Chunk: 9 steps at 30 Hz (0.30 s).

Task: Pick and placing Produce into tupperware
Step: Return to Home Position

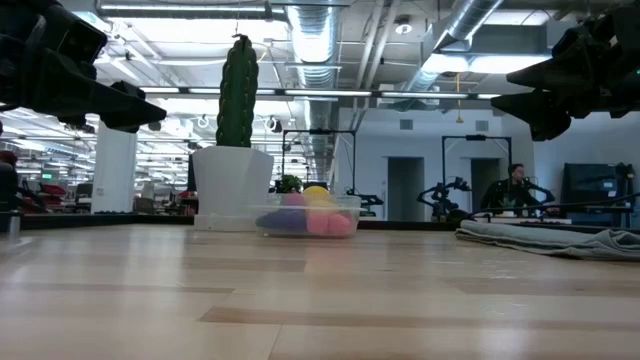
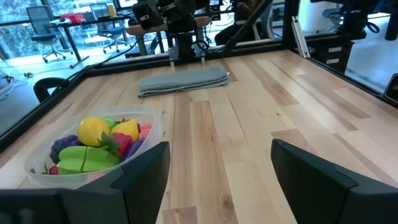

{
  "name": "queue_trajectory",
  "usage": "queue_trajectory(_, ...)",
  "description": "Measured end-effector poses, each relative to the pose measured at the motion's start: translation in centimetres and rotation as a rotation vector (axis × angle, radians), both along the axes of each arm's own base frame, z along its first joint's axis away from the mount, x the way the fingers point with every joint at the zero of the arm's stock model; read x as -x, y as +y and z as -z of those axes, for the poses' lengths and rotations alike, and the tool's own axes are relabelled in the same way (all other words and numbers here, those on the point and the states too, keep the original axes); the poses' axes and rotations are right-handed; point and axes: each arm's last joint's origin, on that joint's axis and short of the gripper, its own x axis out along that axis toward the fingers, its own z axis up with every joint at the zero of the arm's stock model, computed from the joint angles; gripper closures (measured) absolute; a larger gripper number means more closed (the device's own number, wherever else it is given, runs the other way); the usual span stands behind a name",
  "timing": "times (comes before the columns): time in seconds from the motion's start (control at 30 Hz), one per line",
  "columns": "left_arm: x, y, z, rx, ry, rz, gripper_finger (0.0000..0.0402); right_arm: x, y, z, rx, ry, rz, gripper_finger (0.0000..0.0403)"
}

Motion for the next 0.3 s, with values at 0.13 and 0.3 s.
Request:
queue_trajectory(0.13, 0.0, 0.0, -0.01, 0.007, 0.0, -0.001, 0.0129, 0.0, 0.0, -0.01, 0.0, 0.0, 0.0, 0.0143)
queue_trajectory(0.3, 0.0, 0.0, 0.0, 0.008, 0.001, -0.001, 0.0129, 0.0, 0.0, 0.0, 0.0, 0.0, 0.0, 0.0143)
